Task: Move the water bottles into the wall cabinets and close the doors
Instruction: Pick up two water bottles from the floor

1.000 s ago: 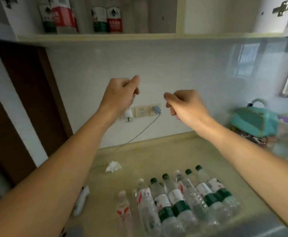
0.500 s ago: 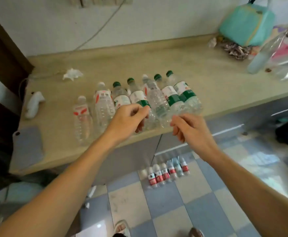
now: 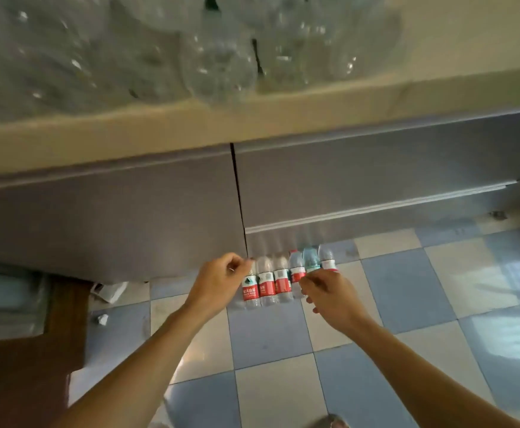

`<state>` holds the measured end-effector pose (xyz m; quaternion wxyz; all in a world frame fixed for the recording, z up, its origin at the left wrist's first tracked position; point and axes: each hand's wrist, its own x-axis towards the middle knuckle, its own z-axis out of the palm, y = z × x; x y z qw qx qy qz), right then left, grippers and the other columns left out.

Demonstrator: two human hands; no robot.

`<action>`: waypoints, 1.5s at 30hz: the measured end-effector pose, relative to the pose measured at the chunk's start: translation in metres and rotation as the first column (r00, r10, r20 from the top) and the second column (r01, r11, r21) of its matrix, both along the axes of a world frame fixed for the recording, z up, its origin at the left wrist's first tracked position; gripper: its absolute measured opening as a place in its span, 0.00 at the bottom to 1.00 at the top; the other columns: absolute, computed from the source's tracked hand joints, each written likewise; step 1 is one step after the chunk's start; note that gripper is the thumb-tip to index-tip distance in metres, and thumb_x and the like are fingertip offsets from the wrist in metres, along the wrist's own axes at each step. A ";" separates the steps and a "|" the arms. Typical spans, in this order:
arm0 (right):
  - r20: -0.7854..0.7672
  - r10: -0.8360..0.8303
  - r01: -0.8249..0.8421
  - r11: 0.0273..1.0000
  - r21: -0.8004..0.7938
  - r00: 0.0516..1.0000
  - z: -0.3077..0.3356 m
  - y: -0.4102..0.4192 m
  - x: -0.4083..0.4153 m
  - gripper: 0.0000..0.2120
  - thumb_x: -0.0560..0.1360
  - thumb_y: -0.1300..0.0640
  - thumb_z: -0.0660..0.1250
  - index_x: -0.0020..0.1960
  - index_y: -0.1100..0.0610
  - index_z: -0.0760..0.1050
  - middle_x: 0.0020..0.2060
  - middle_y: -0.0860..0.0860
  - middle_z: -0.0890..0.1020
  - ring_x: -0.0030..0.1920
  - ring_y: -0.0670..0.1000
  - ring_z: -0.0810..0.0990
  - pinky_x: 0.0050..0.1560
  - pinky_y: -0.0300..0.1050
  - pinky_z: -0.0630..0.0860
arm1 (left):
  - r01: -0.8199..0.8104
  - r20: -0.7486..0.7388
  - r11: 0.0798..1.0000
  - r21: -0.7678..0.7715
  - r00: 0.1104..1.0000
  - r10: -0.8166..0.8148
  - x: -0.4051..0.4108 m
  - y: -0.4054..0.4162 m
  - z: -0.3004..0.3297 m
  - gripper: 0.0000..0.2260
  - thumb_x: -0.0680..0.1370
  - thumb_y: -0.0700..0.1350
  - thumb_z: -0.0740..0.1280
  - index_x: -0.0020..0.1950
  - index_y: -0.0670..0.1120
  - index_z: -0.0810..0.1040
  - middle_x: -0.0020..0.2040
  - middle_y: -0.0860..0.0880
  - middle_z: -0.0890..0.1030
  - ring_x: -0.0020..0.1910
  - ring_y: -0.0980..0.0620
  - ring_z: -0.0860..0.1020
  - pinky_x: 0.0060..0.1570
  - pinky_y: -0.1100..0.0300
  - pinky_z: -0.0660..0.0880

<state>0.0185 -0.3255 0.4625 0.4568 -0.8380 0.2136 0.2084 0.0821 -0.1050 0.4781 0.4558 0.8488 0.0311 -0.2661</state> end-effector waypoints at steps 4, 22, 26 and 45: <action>-0.026 0.047 -0.047 0.999 -0.004 0.999 -0.133 -0.003 0.016 0.11 0.78 0.60 0.63 0.38 0.60 0.78 0.32 0.53 0.79 0.32 0.52 0.73 0.36 0.49 0.72 | -0.073 -0.044 0.996 0.055 0.996 0.075 0.009 -0.007 -0.136 0.10 0.81 0.54 0.67 0.49 0.48 0.79 0.43 0.53 0.81 0.43 0.54 0.80 0.48 0.52 0.81; 0.018 0.150 -0.150 0.988 -0.035 0.988 -0.481 0.045 0.035 0.33 0.75 0.69 0.63 0.79 0.56 0.62 0.77 0.53 0.65 0.78 0.55 0.60 0.77 0.54 0.62 | -0.233 -0.146 0.969 0.084 0.959 0.243 -0.001 -0.027 -0.508 0.29 0.77 0.44 0.74 0.76 0.50 0.66 0.64 0.48 0.80 0.60 0.48 0.80 0.60 0.51 0.77; 0.089 0.120 -0.118 0.993 -0.027 0.989 -0.488 0.045 0.029 0.25 0.75 0.69 0.63 0.69 0.52 0.72 0.54 0.49 0.80 0.58 0.54 0.78 0.53 0.44 0.79 | -0.261 -0.150 0.965 0.026 0.953 0.262 -0.016 -0.023 -0.513 0.33 0.78 0.44 0.73 0.79 0.54 0.62 0.65 0.50 0.80 0.59 0.51 0.79 0.55 0.57 0.76; -0.018 0.244 -0.244 0.969 -0.025 0.970 -0.503 0.073 0.059 0.34 0.76 0.44 0.71 0.77 0.53 0.63 0.69 0.54 0.70 0.61 0.53 0.74 0.55 0.43 0.71 | -0.361 -0.165 0.925 0.119 0.912 0.377 -0.044 0.026 -0.517 0.32 0.74 0.52 0.76 0.74 0.49 0.67 0.66 0.46 0.78 0.59 0.47 0.79 0.59 0.49 0.79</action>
